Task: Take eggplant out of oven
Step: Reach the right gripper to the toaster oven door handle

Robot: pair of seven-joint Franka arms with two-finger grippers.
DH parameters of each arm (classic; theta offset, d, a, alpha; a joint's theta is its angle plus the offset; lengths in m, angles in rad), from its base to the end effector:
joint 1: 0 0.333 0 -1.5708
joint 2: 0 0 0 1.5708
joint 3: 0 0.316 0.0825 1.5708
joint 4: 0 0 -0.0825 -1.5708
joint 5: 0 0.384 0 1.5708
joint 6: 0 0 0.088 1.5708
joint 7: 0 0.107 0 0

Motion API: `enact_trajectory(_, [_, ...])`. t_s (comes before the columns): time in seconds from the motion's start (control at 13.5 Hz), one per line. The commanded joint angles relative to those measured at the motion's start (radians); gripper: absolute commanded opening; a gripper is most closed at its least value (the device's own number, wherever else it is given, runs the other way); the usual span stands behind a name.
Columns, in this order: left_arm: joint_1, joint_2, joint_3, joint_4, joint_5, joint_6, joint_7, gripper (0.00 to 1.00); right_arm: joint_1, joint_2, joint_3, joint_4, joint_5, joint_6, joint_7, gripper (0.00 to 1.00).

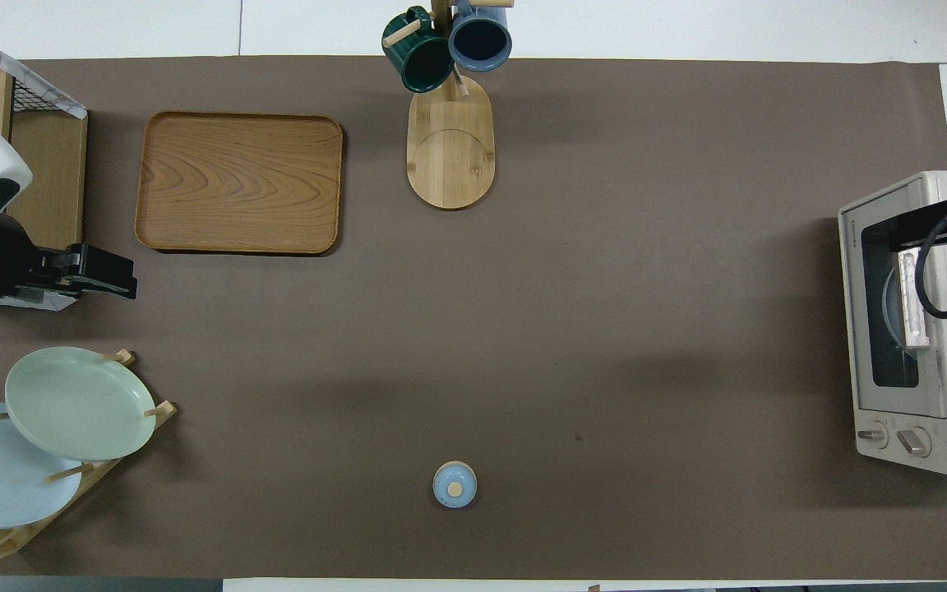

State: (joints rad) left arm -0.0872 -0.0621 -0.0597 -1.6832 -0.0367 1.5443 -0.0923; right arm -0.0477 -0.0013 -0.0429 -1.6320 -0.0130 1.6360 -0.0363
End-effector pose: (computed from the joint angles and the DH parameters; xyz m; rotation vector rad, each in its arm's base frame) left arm 0.5235 -0.0825 0.6032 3.1144 -0.0840 -0.1251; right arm 0.5565 -0.0519 0.6019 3.1272 -0.0837 0.0070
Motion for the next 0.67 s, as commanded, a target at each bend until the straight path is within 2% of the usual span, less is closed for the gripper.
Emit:
enact_trajectory(0.0, [0.01, -0.013, -0.009, -0.006, 0.017, 0.002, -0.001, 1.0, -0.006, -0.002, 0.005, 0.001, 0.027, 0.013, 0.016, 1.0])
enact_trajectory(0.44, [0.01, -0.013, -0.009, -0.006, 0.017, 0.002, -0.001, 1.0, -0.015, -0.009, 0.005, -0.009, 0.028, 0.015, 0.003, 1.0])
enact_trajectory(0.52, [0.01, -0.013, -0.009, -0.006, 0.017, 0.002, -0.001, 1.0, -0.014, -0.011, 0.005, -0.022, 0.028, 0.034, 0.0, 0.91])
enact_trajectory(0.59, [0.01, -0.013, -0.009, -0.006, 0.015, 0.002, -0.001, 1.0, -0.015, -0.019, 0.005, -0.043, 0.027, 0.08, -0.013, 0.58])
